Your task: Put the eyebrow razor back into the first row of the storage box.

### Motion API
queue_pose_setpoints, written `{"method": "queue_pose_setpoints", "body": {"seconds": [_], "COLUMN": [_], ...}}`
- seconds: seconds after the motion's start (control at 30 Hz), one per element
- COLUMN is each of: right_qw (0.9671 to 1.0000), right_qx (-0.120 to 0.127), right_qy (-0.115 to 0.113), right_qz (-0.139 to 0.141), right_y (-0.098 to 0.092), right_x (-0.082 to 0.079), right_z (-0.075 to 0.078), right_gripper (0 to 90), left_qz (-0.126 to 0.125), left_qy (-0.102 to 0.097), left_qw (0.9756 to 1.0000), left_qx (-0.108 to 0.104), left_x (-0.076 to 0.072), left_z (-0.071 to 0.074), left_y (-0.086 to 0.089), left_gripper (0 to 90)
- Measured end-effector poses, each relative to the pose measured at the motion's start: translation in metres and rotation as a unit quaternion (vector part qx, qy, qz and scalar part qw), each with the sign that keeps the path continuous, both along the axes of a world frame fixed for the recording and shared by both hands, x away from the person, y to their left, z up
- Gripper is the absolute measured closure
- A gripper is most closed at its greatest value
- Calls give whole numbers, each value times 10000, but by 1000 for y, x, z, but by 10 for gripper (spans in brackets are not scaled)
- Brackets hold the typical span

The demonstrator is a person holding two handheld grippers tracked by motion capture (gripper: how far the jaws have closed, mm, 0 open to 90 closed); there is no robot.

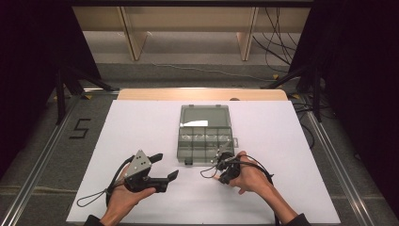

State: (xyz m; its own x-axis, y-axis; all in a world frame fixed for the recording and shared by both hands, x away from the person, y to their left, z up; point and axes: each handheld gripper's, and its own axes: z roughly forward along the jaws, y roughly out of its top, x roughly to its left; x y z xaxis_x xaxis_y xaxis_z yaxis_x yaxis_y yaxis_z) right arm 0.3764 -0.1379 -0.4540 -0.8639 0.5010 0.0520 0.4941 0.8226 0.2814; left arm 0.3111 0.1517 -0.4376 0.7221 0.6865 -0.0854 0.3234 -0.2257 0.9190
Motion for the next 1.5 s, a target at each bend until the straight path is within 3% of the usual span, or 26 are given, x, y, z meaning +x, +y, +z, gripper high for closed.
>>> {"method": "queue_pose_setpoints", "body": {"seconds": [0.33,0.87,1.5], "right_qw": [10000,9974,9925], "right_qx": [-20,547,826], "right_qy": [-50,-451,-899], "right_qz": [79,125,26], "right_y": [-1,-12,-23], "right_x": [0,-1,18], "right_z": [1,37,59], "right_gripper": [827,828,828], "left_qz": [50,81,98], "left_qy": [12,-68,-64], "left_qw": [10000,9999,9998], "left_qx": [-22,-10,-137], "left_x": [0,0,0], "left_z": [0,1,1], "left_y": [0,1,0], "left_gripper": [194,194,192]}}
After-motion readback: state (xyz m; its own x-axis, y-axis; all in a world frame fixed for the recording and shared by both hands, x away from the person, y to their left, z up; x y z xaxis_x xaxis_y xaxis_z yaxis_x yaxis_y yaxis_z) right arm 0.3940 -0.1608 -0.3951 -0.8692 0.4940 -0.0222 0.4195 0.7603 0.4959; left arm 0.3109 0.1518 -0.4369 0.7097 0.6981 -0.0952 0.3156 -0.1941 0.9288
